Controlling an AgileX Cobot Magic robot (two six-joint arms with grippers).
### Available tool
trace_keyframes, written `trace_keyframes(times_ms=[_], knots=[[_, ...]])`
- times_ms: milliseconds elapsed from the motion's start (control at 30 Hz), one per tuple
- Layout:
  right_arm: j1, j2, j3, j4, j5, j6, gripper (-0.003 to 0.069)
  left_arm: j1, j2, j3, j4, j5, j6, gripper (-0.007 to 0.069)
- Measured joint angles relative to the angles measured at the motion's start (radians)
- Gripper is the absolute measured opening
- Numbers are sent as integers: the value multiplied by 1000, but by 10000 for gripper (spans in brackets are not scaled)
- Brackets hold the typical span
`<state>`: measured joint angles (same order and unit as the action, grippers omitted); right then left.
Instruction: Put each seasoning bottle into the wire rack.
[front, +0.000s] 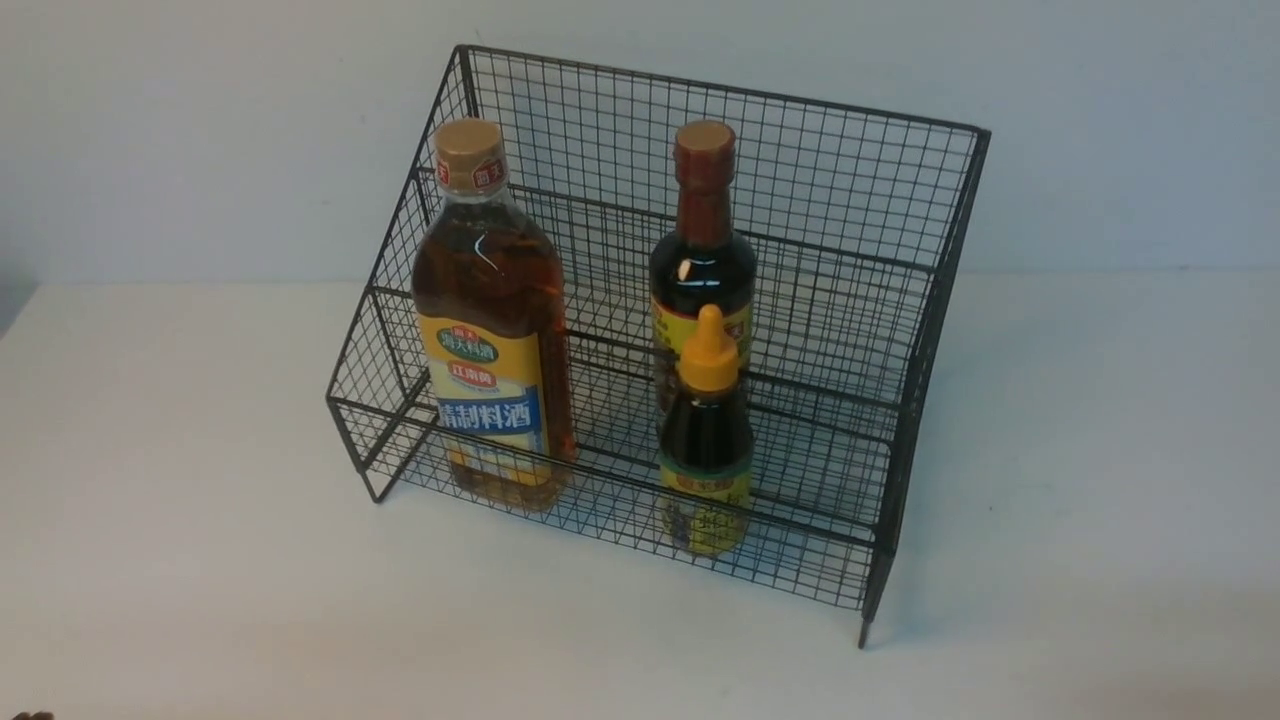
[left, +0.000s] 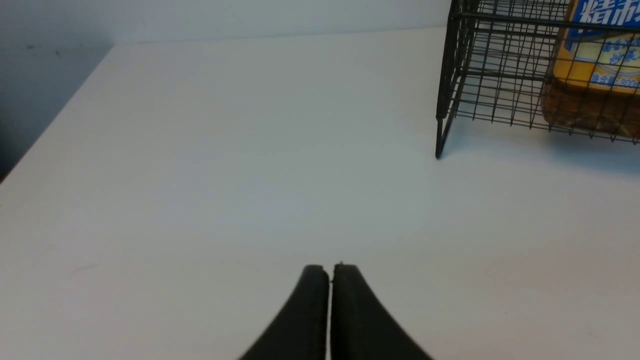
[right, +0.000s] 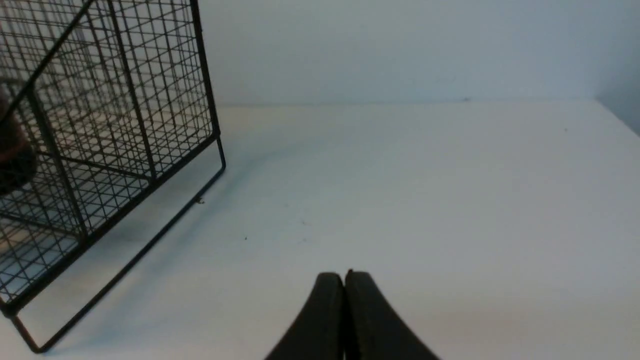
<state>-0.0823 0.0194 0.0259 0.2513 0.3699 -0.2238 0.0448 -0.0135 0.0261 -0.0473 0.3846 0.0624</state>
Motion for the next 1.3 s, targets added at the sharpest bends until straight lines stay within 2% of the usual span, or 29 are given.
trace_keyframes(times_ms=[267,400,433,467,500,633,1300], knots=[[13,-9,0,5,1,0,-15,1,0,0,-2,0,0,-5],[33,-28,0,-30,2,36,-15,1,0,0,-2,0,0,-5],[52,-31,-1,-94,3,108,-15,1,0,0,-2,0,0,-5],[54,-31,-1,-102,3,117,-15,1,0,0,-2,0,0,-5],[62,-31,-2,-157,3,198,-15,1,0,0,-2,0,0,-5],[64,-31,-2,-219,3,279,-15,1,0,0,-2,0,0,-5],[65,-31,-2,-229,3,299,-15,1,0,0,-2,0,0,-5]])
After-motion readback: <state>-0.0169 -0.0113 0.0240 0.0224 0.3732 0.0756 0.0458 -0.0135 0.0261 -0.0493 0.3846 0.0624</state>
